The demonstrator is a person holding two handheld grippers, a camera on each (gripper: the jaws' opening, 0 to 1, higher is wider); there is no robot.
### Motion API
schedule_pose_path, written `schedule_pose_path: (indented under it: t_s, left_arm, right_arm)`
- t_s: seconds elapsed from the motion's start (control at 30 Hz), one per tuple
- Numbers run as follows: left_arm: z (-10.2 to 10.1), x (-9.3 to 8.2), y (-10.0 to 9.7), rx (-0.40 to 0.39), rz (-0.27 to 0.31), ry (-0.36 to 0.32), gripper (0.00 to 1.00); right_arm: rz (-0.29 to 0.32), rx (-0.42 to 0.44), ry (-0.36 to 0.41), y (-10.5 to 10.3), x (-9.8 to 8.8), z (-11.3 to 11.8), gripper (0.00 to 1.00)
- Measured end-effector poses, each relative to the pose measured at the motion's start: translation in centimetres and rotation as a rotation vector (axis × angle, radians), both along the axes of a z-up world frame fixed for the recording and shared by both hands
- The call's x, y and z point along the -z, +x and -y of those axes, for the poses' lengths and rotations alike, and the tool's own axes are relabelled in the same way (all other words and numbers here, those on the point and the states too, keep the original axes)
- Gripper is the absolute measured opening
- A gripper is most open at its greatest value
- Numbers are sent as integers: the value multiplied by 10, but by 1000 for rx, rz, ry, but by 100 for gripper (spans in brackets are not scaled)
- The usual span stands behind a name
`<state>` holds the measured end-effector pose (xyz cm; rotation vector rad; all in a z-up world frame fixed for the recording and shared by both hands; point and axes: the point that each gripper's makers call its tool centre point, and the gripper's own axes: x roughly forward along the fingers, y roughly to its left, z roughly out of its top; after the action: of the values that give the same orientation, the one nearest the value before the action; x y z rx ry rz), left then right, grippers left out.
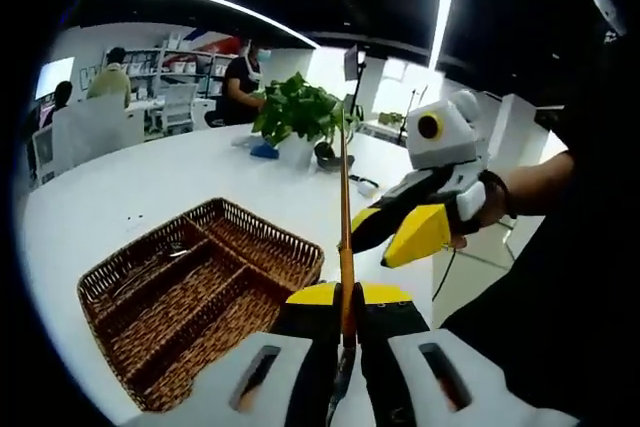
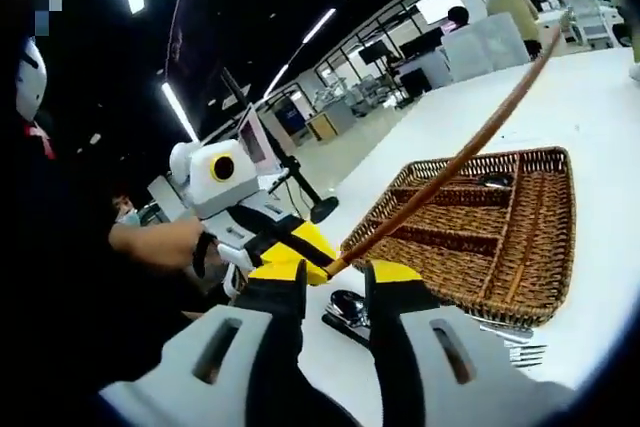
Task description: Arrange the knives, forks, and spoons in their matching storage slots by inserting each utensil handle-first until every utensil is classified and aligned in the correct compartment
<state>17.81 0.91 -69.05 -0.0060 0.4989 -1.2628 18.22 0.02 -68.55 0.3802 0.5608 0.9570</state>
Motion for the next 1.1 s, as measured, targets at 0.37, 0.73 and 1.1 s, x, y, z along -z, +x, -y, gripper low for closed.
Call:
schedule_pose_path:
  t_s: [0.37,0.73,1.1]
  left_arm:
    - [5,-9,-2,-4,-19,-49,4]
    - [16,-8,-11,-5,-154,-106,5]
    - [22,-5,-17,39,-163,-85,5]
  right_arm:
    - [-15,-2,27,-1,-4,-6,9]
    - [2,7,17,0,-9,-10,6]
    - [10,12,-49,-2,-6,-7,5]
